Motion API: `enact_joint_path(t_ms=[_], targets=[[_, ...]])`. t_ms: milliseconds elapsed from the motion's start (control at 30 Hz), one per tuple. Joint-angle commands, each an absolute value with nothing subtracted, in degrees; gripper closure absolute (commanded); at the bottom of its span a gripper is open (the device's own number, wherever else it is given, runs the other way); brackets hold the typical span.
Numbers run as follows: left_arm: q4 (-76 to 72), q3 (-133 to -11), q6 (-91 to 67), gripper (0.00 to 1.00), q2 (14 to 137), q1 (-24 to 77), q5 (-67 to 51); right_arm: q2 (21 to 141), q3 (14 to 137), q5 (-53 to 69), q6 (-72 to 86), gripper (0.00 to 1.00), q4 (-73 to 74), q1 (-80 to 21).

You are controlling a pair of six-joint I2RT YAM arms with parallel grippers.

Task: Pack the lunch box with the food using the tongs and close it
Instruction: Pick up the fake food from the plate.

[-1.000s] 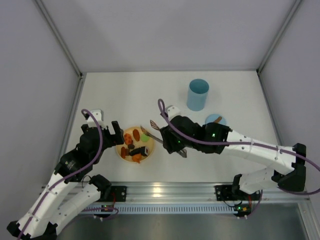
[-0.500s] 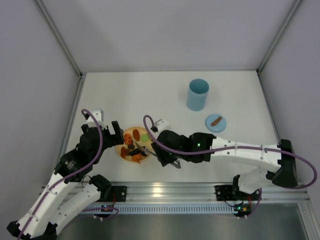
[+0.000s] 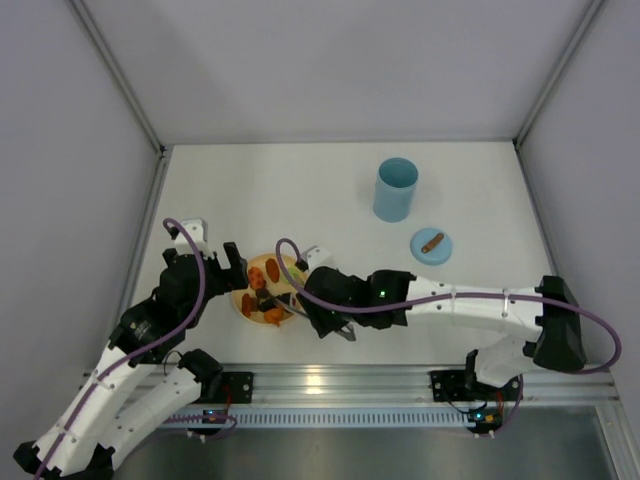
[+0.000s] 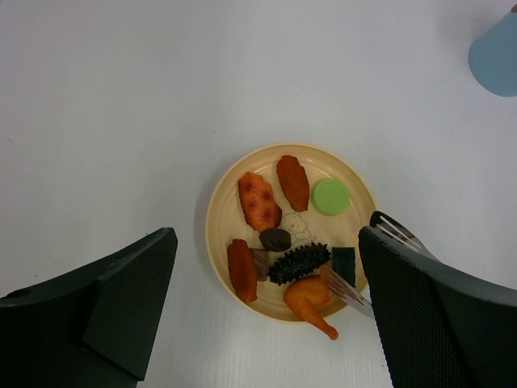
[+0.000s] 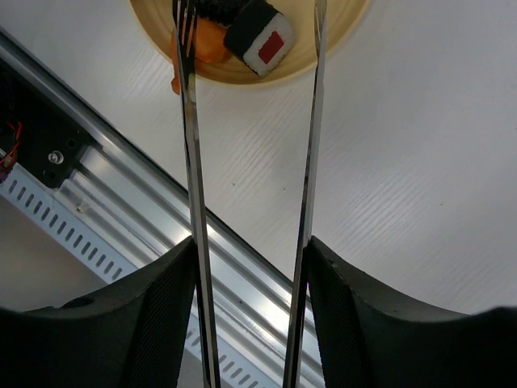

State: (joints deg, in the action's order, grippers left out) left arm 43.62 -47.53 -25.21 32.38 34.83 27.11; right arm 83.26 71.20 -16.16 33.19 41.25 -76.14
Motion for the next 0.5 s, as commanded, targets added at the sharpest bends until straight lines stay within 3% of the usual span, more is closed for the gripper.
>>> enact_joint_path(t_ms=[0,467], targets=[[42.01,-47.46,-25.4,0.01,32.17,35.07,28.21,83.93,70.66,-15.73,33.92,0.46,37.88,-77.52],[41.92,-47.55,-25.49,0.01,32.26,35.07,28.3,86.74,69.61,-14.85,33.75,0.47,36.39,-77.61]])
